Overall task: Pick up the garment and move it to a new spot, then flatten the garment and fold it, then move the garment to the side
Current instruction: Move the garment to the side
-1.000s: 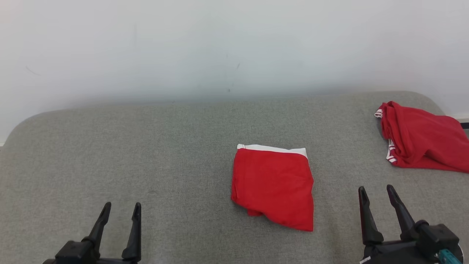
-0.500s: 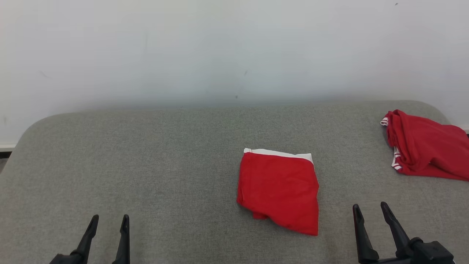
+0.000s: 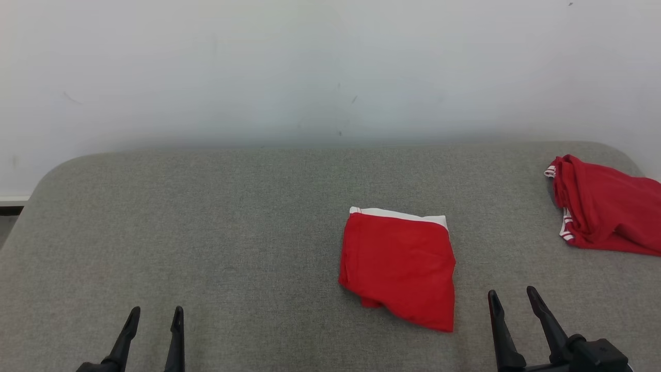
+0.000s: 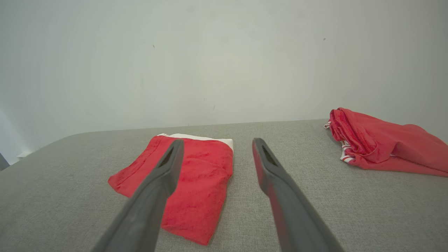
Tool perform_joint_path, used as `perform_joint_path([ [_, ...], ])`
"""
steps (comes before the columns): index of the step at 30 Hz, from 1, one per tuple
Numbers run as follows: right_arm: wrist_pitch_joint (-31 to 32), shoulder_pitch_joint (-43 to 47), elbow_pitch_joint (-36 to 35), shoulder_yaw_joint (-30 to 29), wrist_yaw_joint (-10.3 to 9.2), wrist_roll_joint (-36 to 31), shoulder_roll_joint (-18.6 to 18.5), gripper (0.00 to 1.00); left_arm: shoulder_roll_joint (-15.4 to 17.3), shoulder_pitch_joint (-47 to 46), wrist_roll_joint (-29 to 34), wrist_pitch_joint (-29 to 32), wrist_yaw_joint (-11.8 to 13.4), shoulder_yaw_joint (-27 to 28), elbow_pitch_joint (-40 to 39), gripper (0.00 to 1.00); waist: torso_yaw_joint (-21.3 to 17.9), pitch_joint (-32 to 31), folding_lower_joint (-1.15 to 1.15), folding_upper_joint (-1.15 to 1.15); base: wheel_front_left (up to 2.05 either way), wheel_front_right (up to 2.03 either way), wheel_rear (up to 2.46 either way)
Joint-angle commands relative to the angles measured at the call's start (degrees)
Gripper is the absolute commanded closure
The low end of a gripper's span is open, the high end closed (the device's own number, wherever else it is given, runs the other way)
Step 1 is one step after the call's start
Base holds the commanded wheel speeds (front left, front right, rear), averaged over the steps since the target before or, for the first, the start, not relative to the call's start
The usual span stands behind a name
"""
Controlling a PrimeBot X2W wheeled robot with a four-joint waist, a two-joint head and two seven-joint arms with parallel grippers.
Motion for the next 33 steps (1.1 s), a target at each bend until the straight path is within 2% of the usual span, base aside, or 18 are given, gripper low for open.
perform_joint_path([
  [1,-0.04,-0.33,0.24,0.13,0.02,-0.19,-0.09,0.00,-0.12,0.21,-0.01,-0.10,0.11,0.18,0.06,0.00,0.00,0.06,0.00,0.00,0.00,0.00,0.00],
  [20,-0.04,-2.81,3.04,0.10,0.02,-0.13,-0.71,0.00,0.39,-1.37,-0.66,-0.10,0.11,-0.54,0.82,0.00,0.64,0.98,0.00,0.00,0.00,0.00,0.00],
  [33,5.83,-20.05,19.99,-0.39,0.02,0.38,-3.30,0.00,0.72,-4.82,-1.87,-0.10,0.11,-2.55,1.18,0.00,5.13,6.51,0.00,0.00,0.00,0.00,0.00],
])
